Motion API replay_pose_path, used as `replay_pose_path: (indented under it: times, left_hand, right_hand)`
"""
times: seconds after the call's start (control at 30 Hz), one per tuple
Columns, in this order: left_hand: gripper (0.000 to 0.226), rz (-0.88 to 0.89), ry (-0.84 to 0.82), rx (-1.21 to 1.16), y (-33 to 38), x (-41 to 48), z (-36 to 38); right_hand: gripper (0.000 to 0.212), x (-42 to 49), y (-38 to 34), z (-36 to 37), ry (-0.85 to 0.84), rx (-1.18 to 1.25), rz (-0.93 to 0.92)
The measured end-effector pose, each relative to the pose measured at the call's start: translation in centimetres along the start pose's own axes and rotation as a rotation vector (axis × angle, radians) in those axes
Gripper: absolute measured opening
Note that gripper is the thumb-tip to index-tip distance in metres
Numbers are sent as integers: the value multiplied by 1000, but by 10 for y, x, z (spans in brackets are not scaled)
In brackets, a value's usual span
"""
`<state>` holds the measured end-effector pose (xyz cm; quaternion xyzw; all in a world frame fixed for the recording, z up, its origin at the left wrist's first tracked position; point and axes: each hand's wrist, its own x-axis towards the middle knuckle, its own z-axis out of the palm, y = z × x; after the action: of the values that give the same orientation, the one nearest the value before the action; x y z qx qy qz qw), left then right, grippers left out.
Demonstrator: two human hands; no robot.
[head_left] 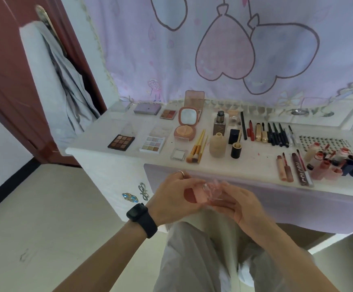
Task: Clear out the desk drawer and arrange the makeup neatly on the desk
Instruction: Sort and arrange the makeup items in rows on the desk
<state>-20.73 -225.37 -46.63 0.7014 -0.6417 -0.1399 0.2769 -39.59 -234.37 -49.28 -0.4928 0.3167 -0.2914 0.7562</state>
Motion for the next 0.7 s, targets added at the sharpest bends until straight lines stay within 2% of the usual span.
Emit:
replay_pose_path:
  times: [0.07, 0.13, 0.23, 0.37, 0.5, 0.53, 0.6, 0.7]
  left_hand:
    - [58, -85, 59, -95, -16, -10, -18]
    - [56, -194, 154, -179, -34, -18, -37]
    - [43, -410, 326, -272, -68, -25, -73]
    - [19, -587, 436, -359, -119, -22, -119]
    - [45, -748, 507, -320, -161, -6, -161]
    - [39, -773, 516, -298, -168, -1, -168]
    - [13, -804, 541, -248, -181, 12, -180]
    - [26, -830, 546, -215, -198, 30, -188]
  right_hand:
    - [35, 11, -1, 20, 15, -122, -17]
    - [21, 22, 1, 40, 40, -394, -87]
    - [4, 43, 9, 73, -13, -784, -244]
    - [32, 73, 23, 113, -124, -1146, -439]
    - [45, 108, 29, 151, -182, -1497, -796]
    - [48, 115, 31, 157, -177, -1572, -862]
    - [56, 132, 36, 166, -203, -1670, -958]
    - [61, 150, 49, 167, -282, -1737, -1063]
